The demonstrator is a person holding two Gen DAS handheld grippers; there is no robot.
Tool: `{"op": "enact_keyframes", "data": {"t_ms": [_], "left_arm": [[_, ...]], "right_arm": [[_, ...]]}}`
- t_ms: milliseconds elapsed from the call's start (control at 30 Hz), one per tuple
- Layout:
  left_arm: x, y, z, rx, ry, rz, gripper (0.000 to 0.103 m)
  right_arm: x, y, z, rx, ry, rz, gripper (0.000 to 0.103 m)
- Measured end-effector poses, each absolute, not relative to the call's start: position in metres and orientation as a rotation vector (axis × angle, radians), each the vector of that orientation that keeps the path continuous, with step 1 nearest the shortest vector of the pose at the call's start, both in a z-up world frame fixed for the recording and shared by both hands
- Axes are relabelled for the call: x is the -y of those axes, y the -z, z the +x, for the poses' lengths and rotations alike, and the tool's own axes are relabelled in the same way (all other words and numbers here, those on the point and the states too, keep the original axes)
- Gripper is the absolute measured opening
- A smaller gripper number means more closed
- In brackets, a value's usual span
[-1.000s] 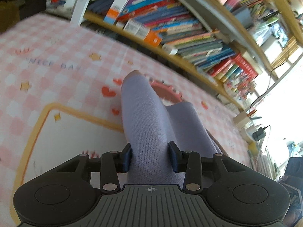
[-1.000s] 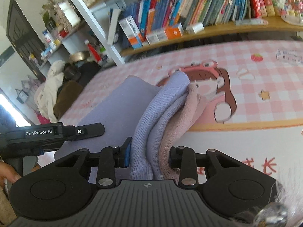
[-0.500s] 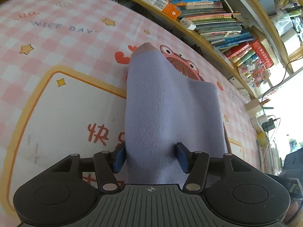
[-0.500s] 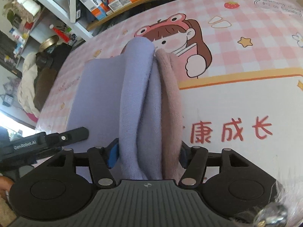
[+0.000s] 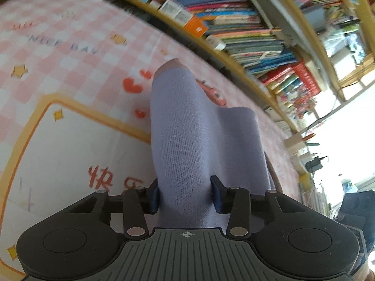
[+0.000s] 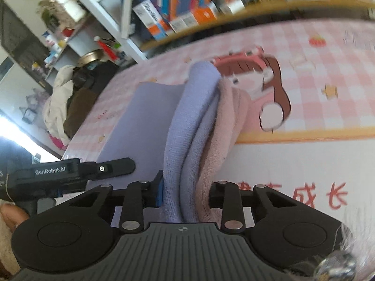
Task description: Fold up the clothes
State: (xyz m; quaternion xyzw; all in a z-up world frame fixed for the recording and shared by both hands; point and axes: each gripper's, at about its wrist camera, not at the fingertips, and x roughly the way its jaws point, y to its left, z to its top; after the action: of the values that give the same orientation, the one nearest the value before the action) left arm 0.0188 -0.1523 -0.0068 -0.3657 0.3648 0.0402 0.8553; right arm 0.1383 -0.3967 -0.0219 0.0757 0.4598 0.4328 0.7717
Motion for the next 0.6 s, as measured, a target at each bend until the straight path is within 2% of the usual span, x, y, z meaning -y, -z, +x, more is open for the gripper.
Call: {"op": "enact_keyframes", "data": {"t_ms": [367, 600], "left_arm": [[0.159, -0.045, 0.013, -0.621, -0.045, -0.696, 0.04], [0.164, -0.06, 0.015, -0.596, -0.048, -0.664, 0.04]], "right_arm": [[0.405, -0.024, 0.131, -0.791, -0.988, 0.156, 0.028], [0.409, -0.034, 0.133, -0.747, -1.002, 0.17, 0.028]]}}
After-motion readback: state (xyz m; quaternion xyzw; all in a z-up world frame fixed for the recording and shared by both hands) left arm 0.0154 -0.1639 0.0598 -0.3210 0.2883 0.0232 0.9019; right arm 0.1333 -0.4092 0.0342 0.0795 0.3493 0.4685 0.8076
